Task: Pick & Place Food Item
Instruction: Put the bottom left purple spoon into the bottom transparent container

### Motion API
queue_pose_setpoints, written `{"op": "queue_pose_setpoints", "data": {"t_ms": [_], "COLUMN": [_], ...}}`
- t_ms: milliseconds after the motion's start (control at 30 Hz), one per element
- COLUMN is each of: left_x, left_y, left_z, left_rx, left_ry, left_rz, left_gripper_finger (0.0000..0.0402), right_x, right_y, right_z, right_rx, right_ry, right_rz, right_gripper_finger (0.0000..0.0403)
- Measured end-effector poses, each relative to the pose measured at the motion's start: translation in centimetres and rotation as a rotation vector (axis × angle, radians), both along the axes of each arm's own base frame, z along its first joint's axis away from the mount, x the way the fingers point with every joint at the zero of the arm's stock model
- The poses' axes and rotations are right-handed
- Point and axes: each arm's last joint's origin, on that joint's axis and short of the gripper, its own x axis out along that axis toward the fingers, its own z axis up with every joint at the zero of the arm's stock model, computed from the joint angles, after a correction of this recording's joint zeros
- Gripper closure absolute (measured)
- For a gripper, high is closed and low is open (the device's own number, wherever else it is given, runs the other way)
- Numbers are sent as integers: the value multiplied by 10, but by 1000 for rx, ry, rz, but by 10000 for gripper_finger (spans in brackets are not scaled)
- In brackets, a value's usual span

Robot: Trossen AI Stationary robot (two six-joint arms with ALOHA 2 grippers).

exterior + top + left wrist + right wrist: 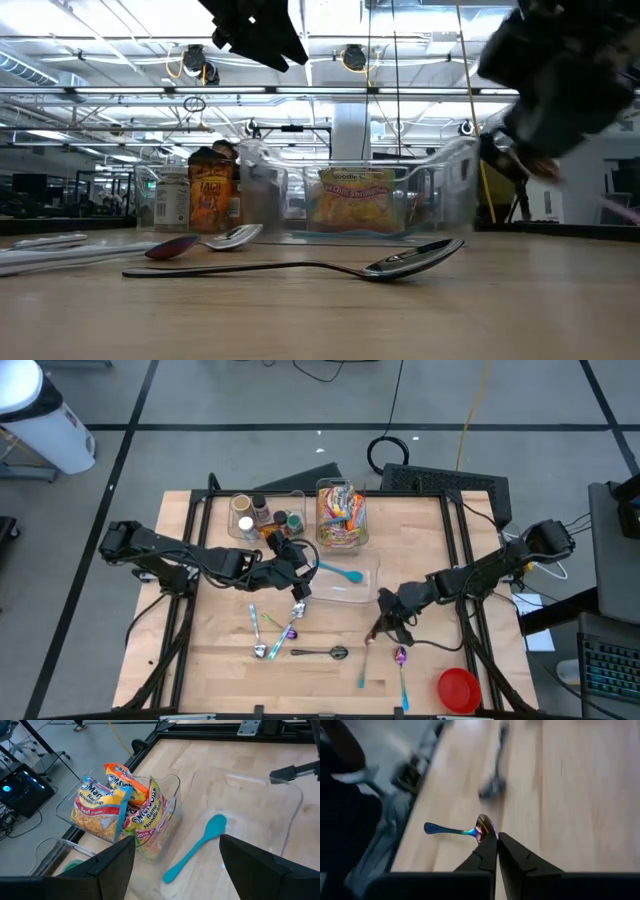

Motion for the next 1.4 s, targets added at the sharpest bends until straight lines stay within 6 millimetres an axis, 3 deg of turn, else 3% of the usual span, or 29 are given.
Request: {"op": "queue_pose_setpoints", "data": {"t_ms": [433, 733, 967, 1400], "left_x": [0, 0, 0, 0], "left_y": [0, 0, 0, 0], "left_z": [0, 0, 0, 0], "left_rx": [5, 9, 9, 8], "left_ry": [4, 7, 7, 10], "left_rz": [-3, -6, -6, -3], "left_gripper_finger": [103, 103, 103, 103], "right_x": [16, 23, 31, 104], "right_y": [-16, -34, -53, -50], "right_z": [35, 64, 57, 38], "right_rx": [34, -195, -473, -932], "right_ry": [-420, -786, -695, -304], "right_rz": [71, -259, -650, -639], "right_gripper_finger": [402, 403, 403, 403]}}
